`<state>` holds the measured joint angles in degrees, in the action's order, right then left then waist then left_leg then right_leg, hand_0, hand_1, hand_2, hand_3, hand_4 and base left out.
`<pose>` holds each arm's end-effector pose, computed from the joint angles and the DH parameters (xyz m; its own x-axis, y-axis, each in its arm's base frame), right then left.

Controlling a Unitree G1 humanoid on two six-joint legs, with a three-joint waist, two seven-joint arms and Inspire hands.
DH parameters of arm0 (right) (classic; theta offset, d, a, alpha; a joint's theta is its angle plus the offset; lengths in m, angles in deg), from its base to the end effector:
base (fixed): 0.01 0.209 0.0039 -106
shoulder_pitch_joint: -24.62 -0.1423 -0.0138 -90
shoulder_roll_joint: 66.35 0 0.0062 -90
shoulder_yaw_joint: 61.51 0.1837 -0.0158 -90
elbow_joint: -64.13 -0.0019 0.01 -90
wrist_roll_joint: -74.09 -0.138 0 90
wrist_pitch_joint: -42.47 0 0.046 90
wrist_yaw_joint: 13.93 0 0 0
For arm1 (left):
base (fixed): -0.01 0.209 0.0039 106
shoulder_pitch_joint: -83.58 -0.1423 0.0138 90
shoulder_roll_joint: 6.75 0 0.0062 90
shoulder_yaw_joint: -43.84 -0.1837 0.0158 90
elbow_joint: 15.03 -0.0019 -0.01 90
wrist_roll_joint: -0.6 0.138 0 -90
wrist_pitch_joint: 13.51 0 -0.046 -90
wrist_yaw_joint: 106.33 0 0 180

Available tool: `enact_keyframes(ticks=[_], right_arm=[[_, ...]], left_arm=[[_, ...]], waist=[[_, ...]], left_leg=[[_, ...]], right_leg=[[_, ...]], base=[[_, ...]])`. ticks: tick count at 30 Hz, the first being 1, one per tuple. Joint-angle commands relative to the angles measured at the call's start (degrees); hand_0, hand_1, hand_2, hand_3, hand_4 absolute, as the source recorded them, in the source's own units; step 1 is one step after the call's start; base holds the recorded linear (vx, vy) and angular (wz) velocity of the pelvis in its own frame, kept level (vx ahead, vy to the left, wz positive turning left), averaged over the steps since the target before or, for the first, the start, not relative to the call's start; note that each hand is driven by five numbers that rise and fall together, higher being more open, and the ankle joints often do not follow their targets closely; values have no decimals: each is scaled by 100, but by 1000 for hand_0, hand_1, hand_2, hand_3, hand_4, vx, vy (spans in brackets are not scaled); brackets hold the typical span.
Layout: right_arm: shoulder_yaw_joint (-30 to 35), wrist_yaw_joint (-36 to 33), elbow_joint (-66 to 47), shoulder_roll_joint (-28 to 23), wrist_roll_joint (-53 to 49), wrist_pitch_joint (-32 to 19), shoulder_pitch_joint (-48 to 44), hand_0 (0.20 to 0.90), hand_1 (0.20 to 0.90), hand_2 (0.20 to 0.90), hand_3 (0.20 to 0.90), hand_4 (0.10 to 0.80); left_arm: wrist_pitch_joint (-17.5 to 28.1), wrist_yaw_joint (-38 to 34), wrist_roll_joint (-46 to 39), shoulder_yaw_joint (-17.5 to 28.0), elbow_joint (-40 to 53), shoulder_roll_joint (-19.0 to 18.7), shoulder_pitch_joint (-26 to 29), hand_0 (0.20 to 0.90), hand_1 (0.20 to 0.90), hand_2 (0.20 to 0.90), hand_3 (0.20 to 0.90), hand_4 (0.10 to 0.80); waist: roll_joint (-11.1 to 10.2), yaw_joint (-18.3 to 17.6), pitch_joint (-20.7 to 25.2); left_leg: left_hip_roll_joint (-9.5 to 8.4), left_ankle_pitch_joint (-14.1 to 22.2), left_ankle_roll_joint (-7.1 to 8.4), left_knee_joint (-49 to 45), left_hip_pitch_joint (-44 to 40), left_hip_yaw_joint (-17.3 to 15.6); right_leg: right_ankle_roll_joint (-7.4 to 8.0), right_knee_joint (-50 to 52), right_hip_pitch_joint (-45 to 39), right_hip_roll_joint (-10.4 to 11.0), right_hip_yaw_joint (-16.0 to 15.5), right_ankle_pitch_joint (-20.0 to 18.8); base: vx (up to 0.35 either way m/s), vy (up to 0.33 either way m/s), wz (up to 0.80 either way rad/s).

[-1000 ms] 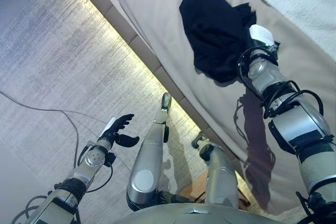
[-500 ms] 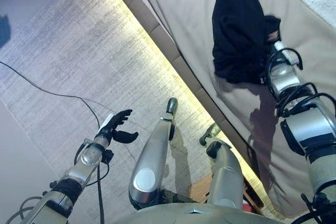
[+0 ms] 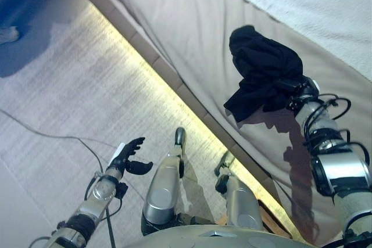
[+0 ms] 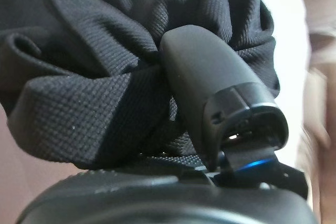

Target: Pick up the clothes from the bed and place them into the basket

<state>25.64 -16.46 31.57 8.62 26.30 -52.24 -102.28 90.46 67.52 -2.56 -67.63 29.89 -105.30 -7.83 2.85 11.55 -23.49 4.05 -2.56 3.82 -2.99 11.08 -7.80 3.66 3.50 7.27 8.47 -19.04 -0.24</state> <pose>0.2969 -0.2850 0.0729 0.9166 -0.3443 -0.2034 0.3907 0.8793 0.2725 0.1322 0.2305 -0.0708 0.8185 0.0406 -0.5731 0.2454 0.8772 0.4126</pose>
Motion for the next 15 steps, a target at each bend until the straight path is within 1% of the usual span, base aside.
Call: enact_keyframes(ticks=[1, 2, 3, 5, 6, 7, 9, 10, 12, 13, 15], right_arm=[[256, 424, -1417, 119, -968, -1007, 293, 300, 300, 300, 200, 100], [307, 433, -1675, 225, -999, -1033, 449, 300, 300, 300, 200, 100], [388, 431, -2105, 404, -936, -1198, 713, 300, 300, 300, 200, 100], [518, 491, -2917, 674, -960, -1349, 1225, 300, 300, 300, 200, 100], [601, 496, -3430, 819, -867, -1463, 1523, 300, 300, 300, 200, 100], [639, 472, -3670, 869, -790, -1467, 1680, 300, 300, 300, 200, 100], [709, 388, -4159, 883, -478, -1614, 1943, 300, 300, 300, 200, 100], [769, 246, -4399, 870, -163, -1690, 2053, 300, 300, 300, 200, 100], [781, 104, -4560, 865, 88, -1787, 2145, 300, 300, 300, 200, 100], [828, -111, -4917, 809, 562, -1921, 2270, 300, 300, 300, 200, 100], [917, -221, -5345, 801, 952, -2053, 2502, 300, 300, 300, 200, 100]], left_arm=[[338, -205, 296, 35, -237, 156, -232, 900, 900, 900, 900, 800], [328, -225, 312, 43, -268, 205, -255, 900, 900, 900, 900, 800], [367, -262, 332, 55, -353, 283, -303, 900, 900, 900, 900, 800], [374, -294, 415, 122, -456, 433, -413, 900, 900, 900, 900, 800], [332, -313, 492, 154, -455, 515, -489, 900, 900, 900, 900, 800], [314, -325, 528, 153, -464, 538, -530, 900, 900, 900, 900, 800], [311, -354, 571, 164, -496, 580, -604, 900, 900, 900, 900, 800], [327, -329, 569, 206, -544, 592, -618, 900, 900, 900, 900, 800], [336, -310, 584, 241, -583, 604, -624, 900, 900, 900, 900, 800], [345, -269, 682, 311, -610, 632, -651, 900, 900, 900, 900, 800], [352, -242, 791, 388, -675, 680, -698, 900, 900, 900, 900, 800]], waist=[[-142, -222, 662], [-153, -270, 703], [-175, -360, 796], [-235, -532, 1004], [-270, -635, 1160], [-284, -673, 1232], [-309, -780, 1408], [-315, -819, 1480], [-326, -848, 1524], [-344, -909, 1588], [-366, -1018, 1692]], left_leg=[[350, -163, 187, 210, -370, -225], [346, -165, 186, 253, -442, -243], [336, -184, 173, 316, -530, -272], [319, -155, 162, 460, -773, -344], [310, -173, 147, 555, -882, -408], [311, -178, 147, 611, -954, -439], [318, -165, 138, 702, -1109, -508], [328, -154, 141, 718, -1163, -521], [337, -144, 141, 732, -1206, -540], [360, -130, 145, 752, -1295, -566], [408, -118, 156, 749, -1385, -615]], right_leg=[[-4, 384, -247, -179, 20, 279], [1, 338, -304, -188, 50, 263], [12, 215, -378, -197, 104, 189], [43, 6, -559, -216, 227, 127], [65, -162, -632, -224, 286, 31], [78, -235, -688, -231, 305, -1], [93, -345, -803, -264, 390, -38], [92, -365, -858, -277, 403, -29], [92, -389, -898, -286, 413, -26], [94, -417, -973, -300, 444, -15], [76, -452, -1051, -329, 500, 4]], base=[[66, 76, -17], [30, 49, -19], [41, 42, -20], [77, 31, -13], [79, 15, -6], [47, -10, -8], [21, -26, -11], [-6, -15, -11], [-18, -18, -9], [-33, -28, -14], [-35, -33, -10]])
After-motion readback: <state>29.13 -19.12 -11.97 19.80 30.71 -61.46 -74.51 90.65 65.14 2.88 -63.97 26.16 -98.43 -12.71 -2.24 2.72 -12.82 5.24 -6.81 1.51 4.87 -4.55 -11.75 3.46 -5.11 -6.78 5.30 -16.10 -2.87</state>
